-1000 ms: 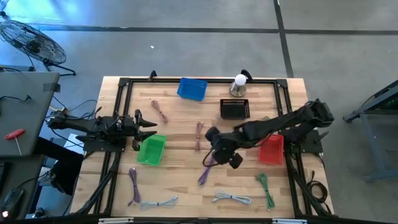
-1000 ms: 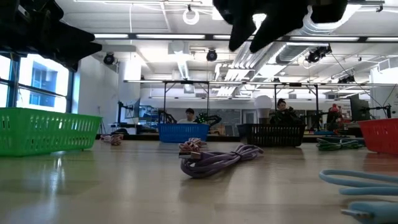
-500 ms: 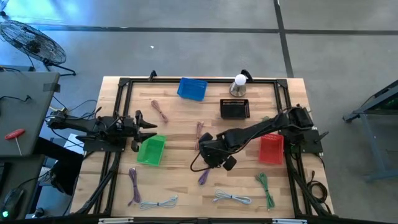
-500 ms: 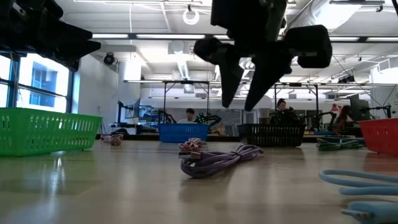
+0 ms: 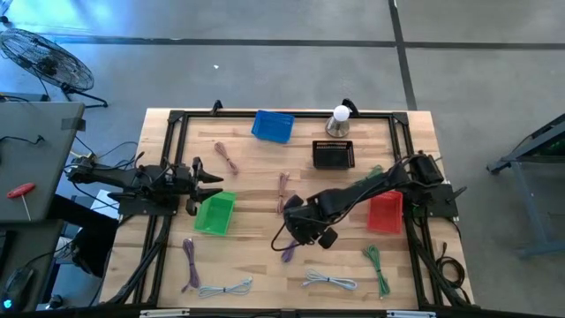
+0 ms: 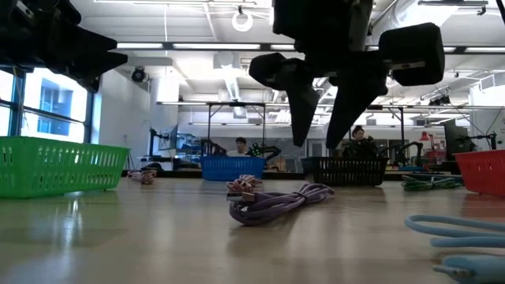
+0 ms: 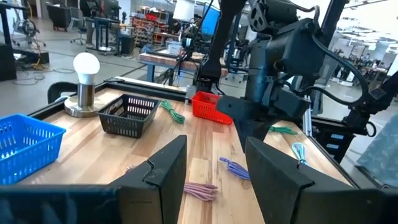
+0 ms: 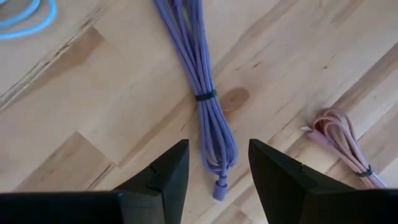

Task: Pick & Place USB Port
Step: Put the right violet charger cable into the black bin

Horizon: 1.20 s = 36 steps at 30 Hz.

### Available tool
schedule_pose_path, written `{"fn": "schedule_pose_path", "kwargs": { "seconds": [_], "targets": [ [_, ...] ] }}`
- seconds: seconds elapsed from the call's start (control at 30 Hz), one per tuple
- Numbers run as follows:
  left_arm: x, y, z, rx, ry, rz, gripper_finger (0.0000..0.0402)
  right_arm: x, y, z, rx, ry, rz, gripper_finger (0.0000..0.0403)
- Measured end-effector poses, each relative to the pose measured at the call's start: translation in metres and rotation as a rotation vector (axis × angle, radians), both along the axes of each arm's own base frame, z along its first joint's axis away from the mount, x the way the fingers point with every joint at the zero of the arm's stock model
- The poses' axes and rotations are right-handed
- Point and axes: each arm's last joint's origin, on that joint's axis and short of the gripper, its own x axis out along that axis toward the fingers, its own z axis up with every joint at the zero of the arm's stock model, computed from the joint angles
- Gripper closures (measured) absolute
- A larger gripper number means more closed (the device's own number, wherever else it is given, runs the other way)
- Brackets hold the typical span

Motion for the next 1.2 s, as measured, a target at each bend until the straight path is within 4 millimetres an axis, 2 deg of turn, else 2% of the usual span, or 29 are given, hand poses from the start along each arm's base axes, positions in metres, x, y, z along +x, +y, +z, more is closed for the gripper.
{"fn": "schedule_pose_path", "kwargs": {
  "seconds": [0.3,0.8,1.1,1.2],
  "targets": [
    [0.000,0.000,-0.001,0.005,0.011,0.001,0.0240,0.010,0.003,-0.025,-0.007,0.018,0.002,0.0269],
    [0.000,0.000,-0.002,0.007,0.018,0.000,0.0240,0.013,-0.004,-0.026,0.020,0.015,-0.018,0.0269],
    [0.000,-0.001,-0.002,0.006,0.017,-0.040,0.0240,0.018,-0.003,-0.049,0.039,0.064,-0.015,0.0269],
    [0.000,-0.001,-0.002,0.006,0.017,-0.042,0.0240,0.018,-0.004,-0.050,0.050,0.067,-0.017,0.0270]
  ]
}}
